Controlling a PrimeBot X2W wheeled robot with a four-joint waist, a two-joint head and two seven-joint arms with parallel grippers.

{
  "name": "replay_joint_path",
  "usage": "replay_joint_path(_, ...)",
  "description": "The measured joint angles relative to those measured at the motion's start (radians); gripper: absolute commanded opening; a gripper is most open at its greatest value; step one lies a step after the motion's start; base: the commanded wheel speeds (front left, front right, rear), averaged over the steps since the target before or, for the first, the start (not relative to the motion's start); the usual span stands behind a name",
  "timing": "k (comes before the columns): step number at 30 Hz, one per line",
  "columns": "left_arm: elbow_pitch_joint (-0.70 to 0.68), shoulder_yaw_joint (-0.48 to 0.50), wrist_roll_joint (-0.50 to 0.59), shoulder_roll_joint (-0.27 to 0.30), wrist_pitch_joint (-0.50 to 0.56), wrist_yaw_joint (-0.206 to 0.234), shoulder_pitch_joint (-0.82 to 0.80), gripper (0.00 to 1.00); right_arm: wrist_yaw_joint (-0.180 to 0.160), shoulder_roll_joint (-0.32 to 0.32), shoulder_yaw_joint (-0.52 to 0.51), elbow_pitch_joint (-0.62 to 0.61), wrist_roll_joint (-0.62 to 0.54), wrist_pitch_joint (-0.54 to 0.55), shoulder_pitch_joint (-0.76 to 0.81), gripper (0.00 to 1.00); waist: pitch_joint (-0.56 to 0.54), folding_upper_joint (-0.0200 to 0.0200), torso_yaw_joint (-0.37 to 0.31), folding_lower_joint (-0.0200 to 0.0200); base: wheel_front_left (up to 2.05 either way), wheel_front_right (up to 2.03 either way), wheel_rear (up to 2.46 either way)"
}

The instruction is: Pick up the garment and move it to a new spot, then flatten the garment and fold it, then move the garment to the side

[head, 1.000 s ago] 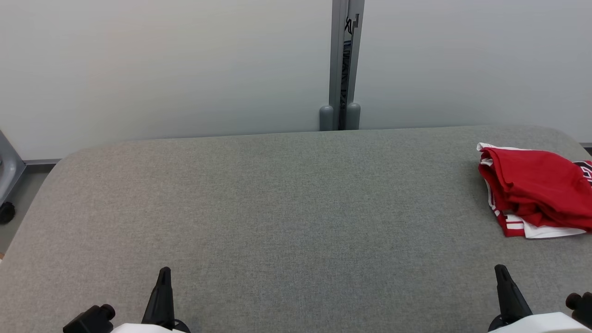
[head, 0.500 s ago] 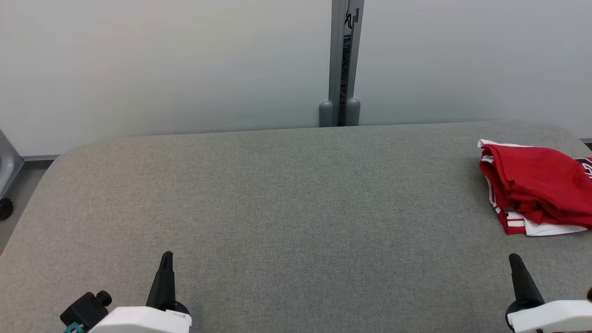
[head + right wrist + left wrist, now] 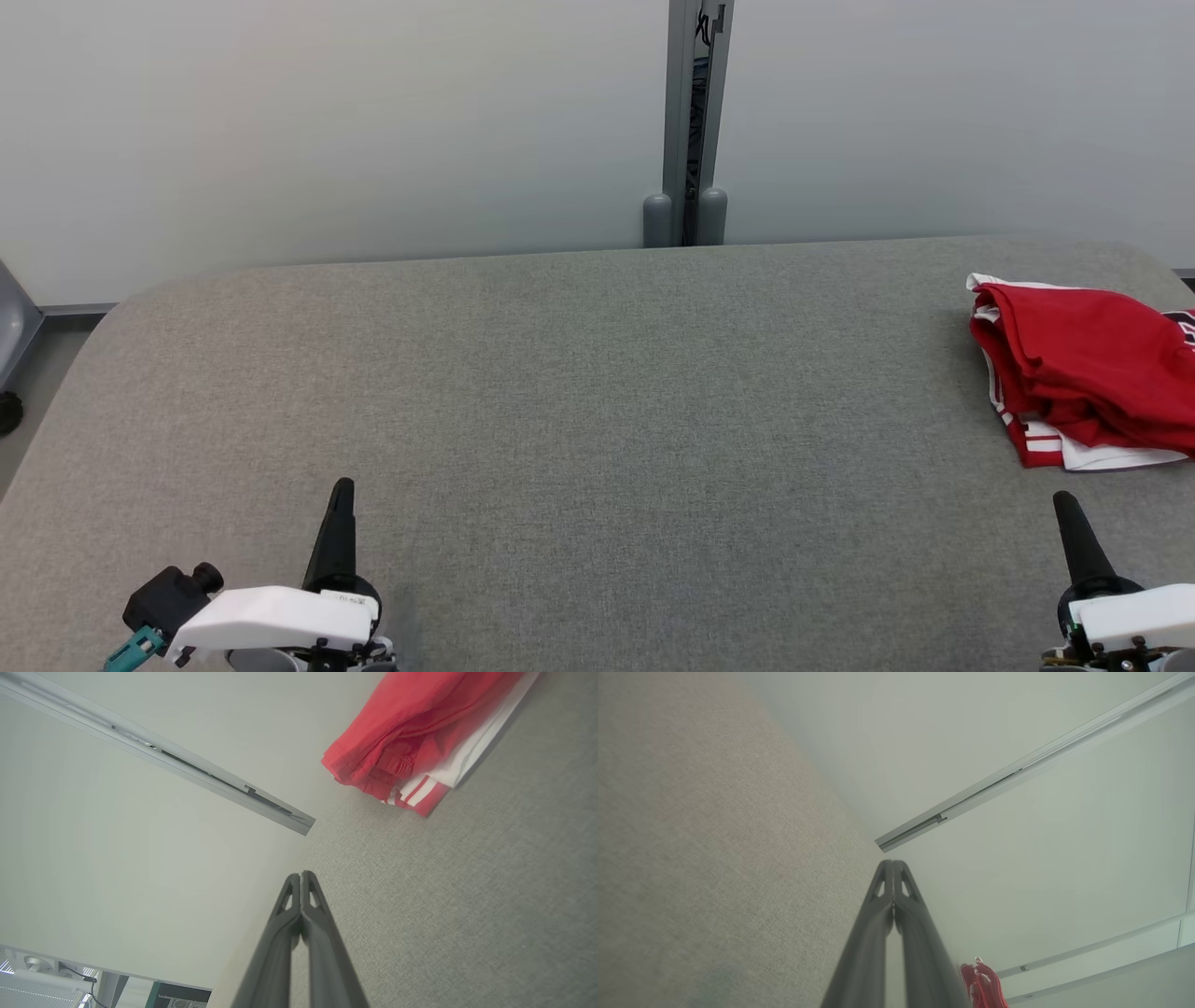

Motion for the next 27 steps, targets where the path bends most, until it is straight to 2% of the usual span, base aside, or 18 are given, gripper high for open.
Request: replay_joint_path(27, 0.033, -0.012, -0.253, 0.001, 0.041, -0.030, -0.090, 0.00, 0.000, -0.001, -0.096, 0.012, 0.247, 0.097, -0.047, 0.00, 0.026, 0.0000, -0.003, 0.0000, 0.00, 0.00, 0.00)
